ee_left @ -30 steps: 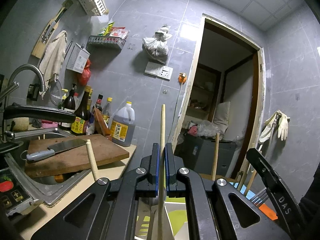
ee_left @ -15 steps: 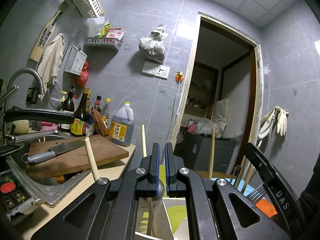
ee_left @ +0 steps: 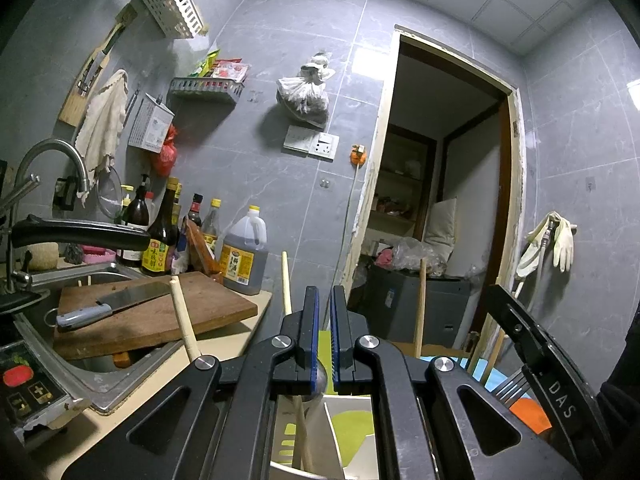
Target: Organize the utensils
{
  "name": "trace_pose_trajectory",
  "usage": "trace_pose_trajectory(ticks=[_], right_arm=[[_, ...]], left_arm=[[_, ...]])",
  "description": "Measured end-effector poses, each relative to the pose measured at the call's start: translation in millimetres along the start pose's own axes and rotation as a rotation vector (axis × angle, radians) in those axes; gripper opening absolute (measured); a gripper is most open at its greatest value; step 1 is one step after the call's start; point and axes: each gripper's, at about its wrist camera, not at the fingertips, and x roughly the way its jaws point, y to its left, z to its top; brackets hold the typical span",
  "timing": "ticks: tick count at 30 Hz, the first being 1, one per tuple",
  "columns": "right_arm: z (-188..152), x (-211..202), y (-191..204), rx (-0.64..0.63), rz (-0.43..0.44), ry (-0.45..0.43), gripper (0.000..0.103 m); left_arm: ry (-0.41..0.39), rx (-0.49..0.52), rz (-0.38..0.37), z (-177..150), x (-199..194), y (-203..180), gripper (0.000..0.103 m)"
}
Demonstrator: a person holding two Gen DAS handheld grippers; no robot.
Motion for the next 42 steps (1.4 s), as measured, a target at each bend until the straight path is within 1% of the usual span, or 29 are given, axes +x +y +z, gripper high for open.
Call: trace_pose_trajectory(ticks=[1,2,3,5,8,10,13,14,15,16,18,20,22,23,25,26,28,29,30,33,37,42], right_arm=[[0.7,-0.4,0.3,-0.002,-0.003,-0.004,0.010],[1.8,-1.8,0.1,-0.002,-0.003,-0.010,0.016],[3.6,-3.3,-0.5,0.002,-0.003,-0.016,0.023],[7.2,-5.6,-2.4,0.011,0.000,-0.026,0.024],[11.4,-6.5,-2.4,-0.004,-0.004,-0.023,0.024],[13.4,-7.8,-4.9,-0.008,-0.007,-0.012,0.025],[18.1,-11.4,-12.4,-0.003,-0.023,0.002,0.029],[19.2,-12.8,-14.7,0.002,-0.026,0.007,0.033],[20.7,-14.8,-18.1,0.009,-0.030,0.011,0.038],[22.4,-17.4,-21.7,0.017,-0.035,0.014,0.039],[25.5,-22.2,-26.4,0.028,-0.039,0.016,0.041],[28.6,-26.4,-29.7,0.030,-0.041,0.021,0.043],[32.1,-31.9,-33.5,0.035,-0.041,0.023,0.048],[33.3,-34.4,-34.3,0.036,-0.040,0.023,0.051],[36.8,-41.3,-37.1,0.034,-0.036,0.025,0.053],[38.2,-43.9,-37.9,0.030,-0.037,0.026,0.054],[41.4,-50.8,-41.0,0.020,-0.043,0.035,0.060],[42.5,-54.1,-42.8,0.020,-0.043,0.037,0.065],[44.2,-58.8,-45.4,0.022,-0.043,0.039,0.068],[49.3,-70.7,-51.7,0.021,-0.052,0.045,0.070],[57.2,-87.7,-61.4,0.017,-0.062,0.068,0.075],[68.7,-107.1,-73.8,0.016,-0.062,0.118,0.081]], left_arm=[[-0.006,0.003,0.006,0.3,-1.4,-0.5,0.003],[-0.012,0.001,0.007,0.9,-2.8,-0.6,0.003],[-0.015,-0.003,0.005,2.0,-4.0,-0.6,0.004],[-0.018,-0.006,0.004,2.9,-5.7,-0.9,0.005],[-0.023,0.006,0.002,4.8,-6.6,-4.1,0.014],[-0.028,0.008,-0.007,4.9,-8.8,-6.9,0.026],[-0.036,0.009,-0.019,6.1,-11.2,-11.1,0.030],[-0.039,0.012,-0.024,6.3,-12.0,-12.1,0.030],[-0.039,0.016,-0.025,6.3,-12.9,-14.1,0.033],[-0.039,0.017,-0.025,6.4,-13.6,-15.8,0.038],[-0.039,0.012,-0.033,6.8,-15.9,-18.2,0.044],[-0.038,0.008,-0.040,8.0,-18.4,-21.5,0.048],[-0.037,0.007,-0.043,8.6,-21.2,-25.7,0.055],[-0.038,0.007,-0.044,8.5,-23.0,-27.9,0.057],[-0.030,0.009,-0.045,9.1,-25.3,-33.2,0.065],[-0.027,0.009,-0.045,9.2,-25.7,-34.8,0.067],[-0.015,0.010,-0.056,8.9,-27.0,-40.2,0.077],[-0.012,0.011,-0.059,8.8,-28.0,-42.6,0.078],[-0.011,0.013,-0.061,9.2,-29.8,-45.8,0.081],[-0.005,0.010,-0.069,10.9,-35.9,-52.4,0.090],[0.026,0.000,-0.055,12.5,-45.4,-62.9,0.092],[0.071,0.042,-0.002,14.7,-55.1,-81.2,0.093]])
